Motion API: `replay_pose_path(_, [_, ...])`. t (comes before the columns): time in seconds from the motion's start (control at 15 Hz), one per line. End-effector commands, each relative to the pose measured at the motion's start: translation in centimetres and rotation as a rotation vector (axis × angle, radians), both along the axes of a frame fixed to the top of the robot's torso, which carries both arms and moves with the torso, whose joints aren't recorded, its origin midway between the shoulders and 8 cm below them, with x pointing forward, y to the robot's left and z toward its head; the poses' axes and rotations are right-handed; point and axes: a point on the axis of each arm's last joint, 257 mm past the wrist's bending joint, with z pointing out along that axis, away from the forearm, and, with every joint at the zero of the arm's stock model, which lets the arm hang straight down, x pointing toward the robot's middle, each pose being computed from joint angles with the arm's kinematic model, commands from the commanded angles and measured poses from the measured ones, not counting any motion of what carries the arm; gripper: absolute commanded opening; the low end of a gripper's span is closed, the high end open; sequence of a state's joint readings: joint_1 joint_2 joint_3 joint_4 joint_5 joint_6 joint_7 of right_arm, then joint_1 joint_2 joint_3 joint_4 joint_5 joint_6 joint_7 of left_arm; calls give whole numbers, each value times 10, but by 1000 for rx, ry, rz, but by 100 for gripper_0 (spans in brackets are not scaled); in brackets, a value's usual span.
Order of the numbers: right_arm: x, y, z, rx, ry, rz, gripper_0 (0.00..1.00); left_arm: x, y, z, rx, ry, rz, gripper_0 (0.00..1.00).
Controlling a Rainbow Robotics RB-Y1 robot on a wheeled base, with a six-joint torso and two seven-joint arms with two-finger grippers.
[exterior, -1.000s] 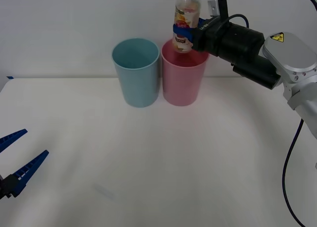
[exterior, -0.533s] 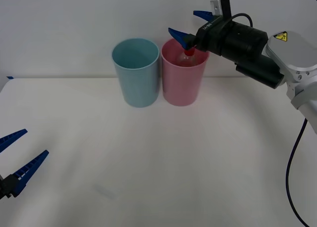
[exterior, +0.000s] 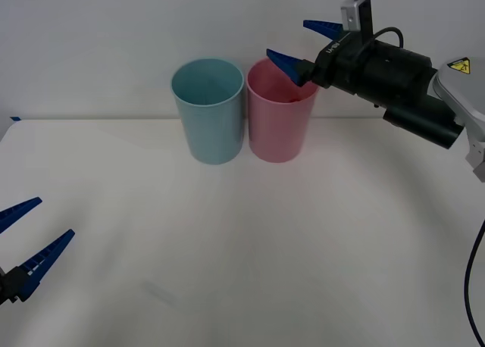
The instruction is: Grasp the object on the table and drop it into the matching bin: aluminum can to the light blue bin, PET bottle to the pink bin.
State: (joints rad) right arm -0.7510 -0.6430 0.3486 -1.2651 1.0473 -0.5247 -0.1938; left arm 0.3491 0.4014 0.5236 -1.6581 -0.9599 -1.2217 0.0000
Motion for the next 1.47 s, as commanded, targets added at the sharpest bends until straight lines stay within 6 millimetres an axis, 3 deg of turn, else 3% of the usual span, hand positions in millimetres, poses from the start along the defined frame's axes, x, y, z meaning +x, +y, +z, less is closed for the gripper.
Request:
replay_pose_path(0.07, [-24,-9,-4,6,-4,25,100,0,0,0,0,0,0,100])
replay_pose_path(0.47, [-88,-44,-23,48,-11,31,100,0,0,0,0,0,0,100])
replay_pose_path(1.0, [-184,-103,-69,-15,-3,28,100,0,0,0,0,0,0,100])
replay_pose_path(1.47, [-239,-148,-111,-90,-3,11,100,0,0,0,0,0,0,100])
